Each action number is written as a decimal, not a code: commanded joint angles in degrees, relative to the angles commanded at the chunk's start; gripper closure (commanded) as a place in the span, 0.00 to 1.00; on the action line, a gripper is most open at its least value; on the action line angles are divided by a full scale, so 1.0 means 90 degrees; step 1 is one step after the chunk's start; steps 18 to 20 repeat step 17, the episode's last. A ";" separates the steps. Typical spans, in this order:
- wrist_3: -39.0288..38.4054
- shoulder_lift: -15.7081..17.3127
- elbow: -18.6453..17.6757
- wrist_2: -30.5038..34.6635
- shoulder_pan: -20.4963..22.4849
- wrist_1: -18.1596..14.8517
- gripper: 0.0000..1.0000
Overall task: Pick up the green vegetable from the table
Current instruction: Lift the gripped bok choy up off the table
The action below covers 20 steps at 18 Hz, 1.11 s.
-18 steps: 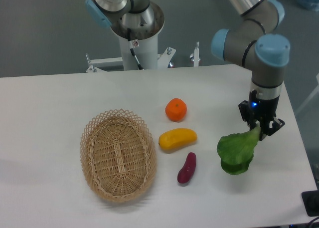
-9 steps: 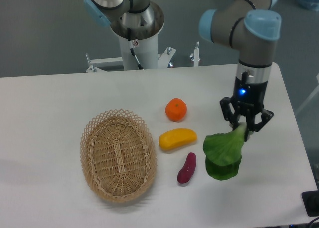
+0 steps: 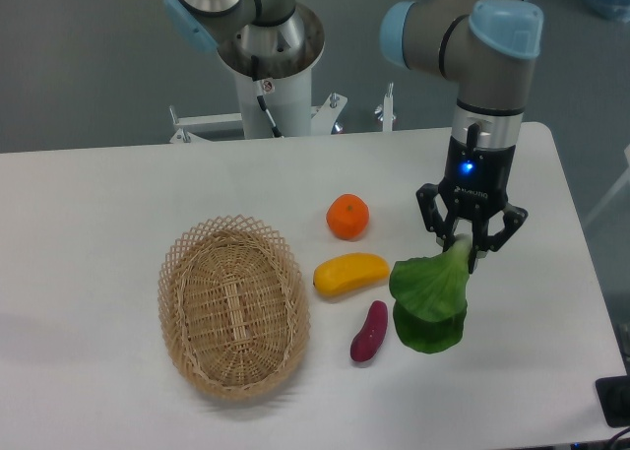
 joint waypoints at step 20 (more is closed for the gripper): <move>-0.0010 0.0000 0.0029 0.0010 0.0000 0.0000 0.64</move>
